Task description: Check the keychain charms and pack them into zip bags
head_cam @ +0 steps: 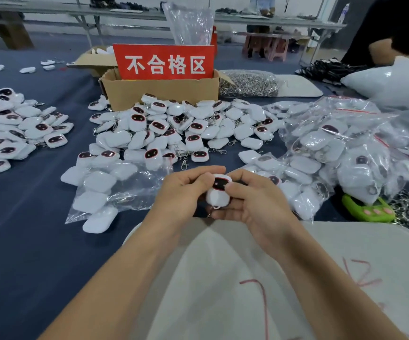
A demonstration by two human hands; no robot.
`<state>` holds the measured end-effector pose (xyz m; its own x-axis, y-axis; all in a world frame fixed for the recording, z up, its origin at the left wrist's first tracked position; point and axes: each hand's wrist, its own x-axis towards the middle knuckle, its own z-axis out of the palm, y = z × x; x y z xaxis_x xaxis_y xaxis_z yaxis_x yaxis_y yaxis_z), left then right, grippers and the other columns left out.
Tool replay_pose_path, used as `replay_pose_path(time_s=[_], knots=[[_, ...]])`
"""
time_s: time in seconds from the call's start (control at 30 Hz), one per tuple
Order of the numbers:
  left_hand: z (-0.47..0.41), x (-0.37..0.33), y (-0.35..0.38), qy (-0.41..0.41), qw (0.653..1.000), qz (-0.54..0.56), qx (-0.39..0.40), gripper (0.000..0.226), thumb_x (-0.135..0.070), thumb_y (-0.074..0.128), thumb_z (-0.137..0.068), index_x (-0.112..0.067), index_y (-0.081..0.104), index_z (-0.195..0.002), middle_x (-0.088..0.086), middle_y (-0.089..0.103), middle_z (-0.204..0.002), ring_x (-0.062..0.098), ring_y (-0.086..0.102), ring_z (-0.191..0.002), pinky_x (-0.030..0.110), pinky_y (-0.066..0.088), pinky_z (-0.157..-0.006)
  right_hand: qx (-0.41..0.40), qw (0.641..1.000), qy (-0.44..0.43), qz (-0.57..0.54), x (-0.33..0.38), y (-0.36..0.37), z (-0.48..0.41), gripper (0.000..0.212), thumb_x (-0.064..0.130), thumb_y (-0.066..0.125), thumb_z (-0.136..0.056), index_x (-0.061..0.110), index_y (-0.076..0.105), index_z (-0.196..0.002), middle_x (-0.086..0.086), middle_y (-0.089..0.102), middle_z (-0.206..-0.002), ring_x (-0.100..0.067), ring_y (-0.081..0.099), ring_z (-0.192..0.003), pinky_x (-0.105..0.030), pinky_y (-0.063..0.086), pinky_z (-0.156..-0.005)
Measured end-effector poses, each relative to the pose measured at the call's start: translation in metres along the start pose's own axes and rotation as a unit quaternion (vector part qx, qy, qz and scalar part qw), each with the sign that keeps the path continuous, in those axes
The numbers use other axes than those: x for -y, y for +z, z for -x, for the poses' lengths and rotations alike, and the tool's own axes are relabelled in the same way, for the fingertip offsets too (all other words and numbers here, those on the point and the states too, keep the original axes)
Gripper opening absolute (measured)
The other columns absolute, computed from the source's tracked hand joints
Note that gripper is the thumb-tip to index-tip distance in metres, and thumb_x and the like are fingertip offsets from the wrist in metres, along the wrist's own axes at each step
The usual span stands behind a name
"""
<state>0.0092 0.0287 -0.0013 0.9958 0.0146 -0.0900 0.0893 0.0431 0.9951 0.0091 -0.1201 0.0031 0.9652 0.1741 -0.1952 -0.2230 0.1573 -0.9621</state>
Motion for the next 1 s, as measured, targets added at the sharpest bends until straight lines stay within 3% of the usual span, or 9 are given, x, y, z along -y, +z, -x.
replay_pose_path(time_s=[0.27, 0.4, 0.53, 0.73, 0.87, 1.0], knots=[[-0.0065, 0.0056, -0.0025, 0.017, 0.999, 0.027, 0.028, 0.039, -0.006, 0.053, -0.102, -0.029, 0.084, -0.095, 0.007, 0.08, -0.105, 0.031, 0.072, -0.105, 0.045, 0.053, -0.1, -0.03, 0.997, -0.059, 0.031, 0.003, -0.0002, 0.0005, 0.019, -0.004, 0.059, -0.094, 0.009, 0.067, -0.082, -0.019, 0.074, -0.082, -0.025, 0.071, -0.064, -0.033, 0.06, -0.059], [-0.0053, 0.0056, -0.0034, 0.034, 0.998, 0.031, 0.051, 0.042, -0.001, 0.053, -0.097, -0.03, 0.084, -0.096, 0.006, 0.08, -0.104, 0.019, 0.073, -0.095, 0.036, 0.056, -0.092, -0.051, 0.995, -0.073, 0.048, 0.0029, 0.0, 0.0016, 0.014, -0.004, 0.063, -0.092, 0.005, 0.065, -0.083, -0.023, 0.074, -0.08, -0.025, 0.067, -0.056, -0.029, 0.057, -0.055], [-0.0026, 0.0031, -0.002, 0.041, 0.997, 0.025, 0.058, 0.036, -0.01, 0.062, -0.08, -0.033, 0.084, -0.097, 0.005, 0.08, -0.105, 0.012, 0.072, -0.098, 0.02, 0.054, -0.084, -0.072, 0.992, -0.082, 0.066, 0.0013, -0.0002, 0.0007, 0.01, -0.003, 0.064, -0.091, 0.003, 0.067, -0.085, -0.021, 0.074, -0.081, -0.02, 0.065, -0.052, -0.032, 0.059, -0.057], [0.0, 0.005, 0.004, 0.042, 0.999, 0.017, 0.022, 0.028, -0.021, 0.069, -0.077, -0.031, 0.082, -0.099, 0.002, 0.08, -0.102, 0.027, 0.073, -0.106, 0.05, 0.053, -0.105, -0.048, 0.993, -0.077, 0.069, 0.0018, -0.0012, 0.0033, 0.017, -0.002, 0.056, -0.093, 0.008, 0.066, -0.083, -0.015, 0.076, -0.077, -0.025, 0.07, -0.064, -0.033, 0.06, -0.06], [0.0015, 0.0044, 0.0042, 0.044, 0.999, 0.001, -0.009, 0.022, -0.012, 0.074, -0.08, -0.023, 0.083, -0.097, 0.005, 0.08, -0.094, 0.025, 0.074, -0.094, 0.047, 0.058, -0.095, -0.042, 0.992, -0.081, 0.085, -0.0007, 0.0, 0.0034, 0.017, 0.0, 0.058, -0.093, 0.011, 0.067, -0.084, -0.011, 0.075, -0.072, -0.026, 0.068, -0.06, -0.039, 0.063, -0.065], [0.0008, 0.0034, 0.0041, 0.074, 0.995, -0.042, -0.047, 0.035, 0.008, 0.069, -0.084, -0.025, 0.081, -0.088, 0.008, 0.078, -0.08, 0.009, 0.068, -0.066, 0.017, 0.053, -0.068, -0.037, 0.991, -0.087, 0.098, -0.0028, 0.0013, 0.0009, 0.019, -0.002, 0.056, -0.09, 0.01, 0.069, -0.084, -0.011, 0.074, -0.071, -0.023, 0.071, -0.064, -0.033, 0.06, -0.061]])
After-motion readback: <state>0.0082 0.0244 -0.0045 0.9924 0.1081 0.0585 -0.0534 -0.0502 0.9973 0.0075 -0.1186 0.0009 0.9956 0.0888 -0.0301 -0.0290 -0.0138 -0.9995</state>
